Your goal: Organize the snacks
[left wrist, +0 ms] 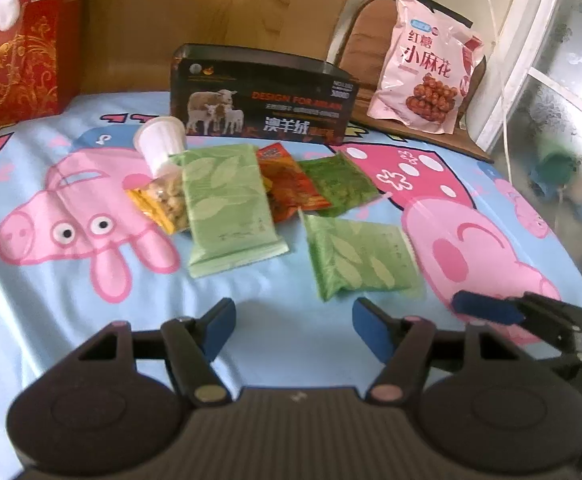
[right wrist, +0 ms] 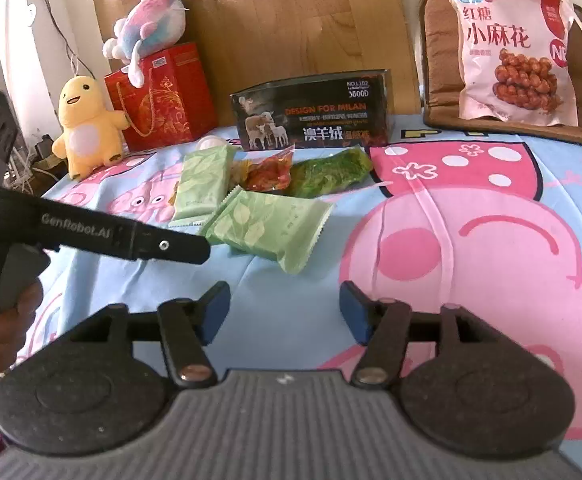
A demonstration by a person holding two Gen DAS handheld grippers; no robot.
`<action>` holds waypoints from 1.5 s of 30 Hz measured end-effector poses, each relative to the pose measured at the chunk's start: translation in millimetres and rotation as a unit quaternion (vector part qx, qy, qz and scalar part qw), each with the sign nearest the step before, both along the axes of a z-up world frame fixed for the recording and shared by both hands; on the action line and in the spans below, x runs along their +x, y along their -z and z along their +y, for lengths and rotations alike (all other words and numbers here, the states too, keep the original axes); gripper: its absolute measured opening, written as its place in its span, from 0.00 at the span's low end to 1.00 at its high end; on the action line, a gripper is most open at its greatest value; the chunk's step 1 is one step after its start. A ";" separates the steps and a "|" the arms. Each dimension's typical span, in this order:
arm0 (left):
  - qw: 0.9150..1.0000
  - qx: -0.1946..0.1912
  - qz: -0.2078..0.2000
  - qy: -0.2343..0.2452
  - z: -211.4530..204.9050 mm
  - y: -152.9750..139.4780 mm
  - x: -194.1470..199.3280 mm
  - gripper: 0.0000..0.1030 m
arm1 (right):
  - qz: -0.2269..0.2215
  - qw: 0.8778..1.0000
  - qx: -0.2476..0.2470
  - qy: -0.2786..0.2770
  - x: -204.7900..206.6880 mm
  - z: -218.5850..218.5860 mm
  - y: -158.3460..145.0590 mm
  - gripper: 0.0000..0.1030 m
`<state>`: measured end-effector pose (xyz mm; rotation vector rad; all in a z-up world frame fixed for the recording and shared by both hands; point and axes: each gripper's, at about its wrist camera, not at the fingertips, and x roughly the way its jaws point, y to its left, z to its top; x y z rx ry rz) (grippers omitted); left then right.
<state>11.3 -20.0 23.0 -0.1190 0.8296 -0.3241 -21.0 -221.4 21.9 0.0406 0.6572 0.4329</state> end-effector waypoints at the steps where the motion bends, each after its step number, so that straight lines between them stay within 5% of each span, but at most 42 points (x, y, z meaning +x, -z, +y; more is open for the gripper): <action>1: 1.000 0.002 -0.001 -0.001 1.2 0.4 -0.2 0.64 | -0.002 1.000 -0.002 0.005 0.4 1.1 0.0 0.73; 11: 1.000 -0.026 -0.003 0.001 11.0 1.3 4.4 0.63 | -0.042 0.996 -0.038 0.070 4.2 -6.4 1.9 0.87; 20: 0.997 -0.072 0.010 0.031 6.5 -6.9 22.9 0.62 | -0.015 0.999 -0.050 0.013 24.6 -5.7 0.9 0.86; 22: 0.997 -0.069 0.013 0.035 0.6 -7.5 30.3 0.61 | -0.029 0.996 -0.081 -0.014 26.9 4.8 1.1 0.80; 24: 0.997 -0.065 0.019 0.040 -6.0 -6.1 38.3 0.55 | -0.038 0.992 -0.113 -0.035 31.0 14.9 3.6 0.63; 25: 0.996 -0.066 0.025 0.044 -8.4 -4.3 41.2 0.44 | -0.045 0.991 -0.116 -0.044 32.2 15.9 3.6 0.63; 26: 0.995 -0.072 0.036 0.053 -11.3 -1.2 44.2 0.34 | -0.047 0.990 -0.118 -0.055 34.4 18.8 3.2 0.55; 29: 0.995 -0.071 0.035 0.058 -15.0 -1.1 37.7 0.32 | -0.041 0.990 -0.109 -0.079 39.7 22.9 0.3 0.21; 37: 0.995 -0.061 -0.050 0.065 -6.2 -58.0 39.7 0.32 | -0.080 0.991 -0.053 -0.092 50.3 23.2 -32.7 0.16; 43: 0.994 -0.031 -0.101 0.037 -2.4 -92.6 105.9 0.33 | -0.126 0.988 -0.043 -0.078 109.9 38.8 -54.2 0.16; 45: 0.994 -0.025 -0.104 0.025 -1.3 -96.1 138.0 0.41 | -0.130 0.988 -0.039 -0.073 139.5 48.0 -57.2 0.16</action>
